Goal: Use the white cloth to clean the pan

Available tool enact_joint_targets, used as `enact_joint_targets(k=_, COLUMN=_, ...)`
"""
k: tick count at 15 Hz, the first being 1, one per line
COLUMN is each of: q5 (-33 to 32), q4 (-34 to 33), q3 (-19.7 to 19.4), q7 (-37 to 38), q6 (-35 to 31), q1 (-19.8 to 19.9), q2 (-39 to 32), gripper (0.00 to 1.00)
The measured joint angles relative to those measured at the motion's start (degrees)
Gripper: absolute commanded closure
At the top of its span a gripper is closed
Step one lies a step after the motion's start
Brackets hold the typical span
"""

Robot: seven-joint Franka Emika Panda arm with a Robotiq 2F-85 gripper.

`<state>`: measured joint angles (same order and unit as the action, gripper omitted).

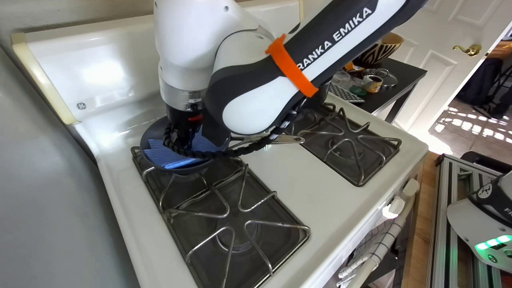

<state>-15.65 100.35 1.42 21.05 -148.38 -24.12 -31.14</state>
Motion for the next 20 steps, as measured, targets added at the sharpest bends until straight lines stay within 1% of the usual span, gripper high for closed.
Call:
enact_joint_targets(k=5, q5=0.4, q4=0.0, q3=-0.5, q7=1.2, q6=-6.8, q1=-0.2, q2=-1.4, gripper=1.0)
enact_joint_targets(k=8, q5=0.2, q4=0.0, q3=-2.4, q7=1.5, q6=-10.9, q1=-1.0, q2=-2.3, gripper=1.0)
enact_joint_targets(k=10, q5=0.2, q4=0.0, q3=-3.8, q7=1.5, q6=-12.4, q1=-1.7, q2=-2.8, gripper=1.0)
enact_joint_targets(k=12, q5=0.2, q4=-0.1, q3=-5.1, q7=1.5, q6=-12.9, q1=-2.5, q2=-3.0, gripper=1.0)
enact_joint_targets(k=16, q5=0.0, q4=-0.1, q3=-5.7, q7=1.4, q6=-12.9, q1=-3.1, q2=-3.0, gripper=1.0)
enact_joint_targets(k=20, q5=-3.9, q4=-0.1, q3=-8.4, q7=1.3, q6=-11.0, q1=-5.3, q2=-2.8, gripper=1.0)
